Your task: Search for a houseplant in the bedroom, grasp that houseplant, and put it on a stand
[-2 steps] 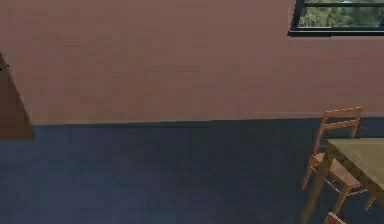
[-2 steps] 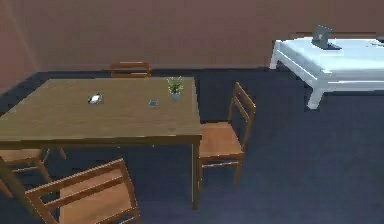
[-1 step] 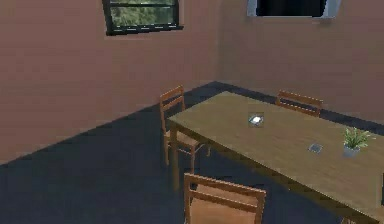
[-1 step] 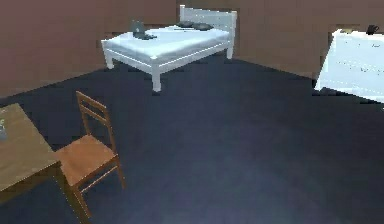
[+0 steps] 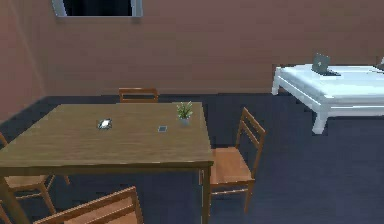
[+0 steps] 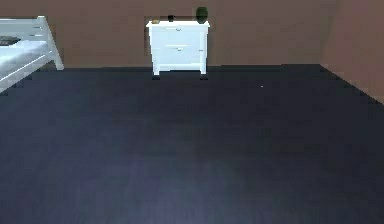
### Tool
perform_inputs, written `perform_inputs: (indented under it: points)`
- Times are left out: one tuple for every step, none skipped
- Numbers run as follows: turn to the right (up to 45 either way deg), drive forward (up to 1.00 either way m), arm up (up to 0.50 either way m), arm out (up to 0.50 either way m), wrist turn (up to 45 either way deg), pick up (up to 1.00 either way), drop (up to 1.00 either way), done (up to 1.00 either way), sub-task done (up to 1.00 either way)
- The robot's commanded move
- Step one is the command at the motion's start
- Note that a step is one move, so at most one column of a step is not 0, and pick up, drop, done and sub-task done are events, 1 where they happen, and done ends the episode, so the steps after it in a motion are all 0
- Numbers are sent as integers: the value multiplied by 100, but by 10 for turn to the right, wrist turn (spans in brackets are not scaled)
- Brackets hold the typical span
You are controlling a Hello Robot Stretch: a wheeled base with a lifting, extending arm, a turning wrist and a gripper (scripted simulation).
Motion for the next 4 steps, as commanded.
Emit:
perform_inputs:
  points:
    - [150, 0, 0, 0, 0, 0, 0, 0, 0]
    - [0, 70, 0, 0, 0, 0, 0, 0, 0]
    - [-450, 0, 0, 0, 0, 0, 0, 0, 0]
    - [-450, 0, 0, 0, 0, 0, 0, 0, 0]
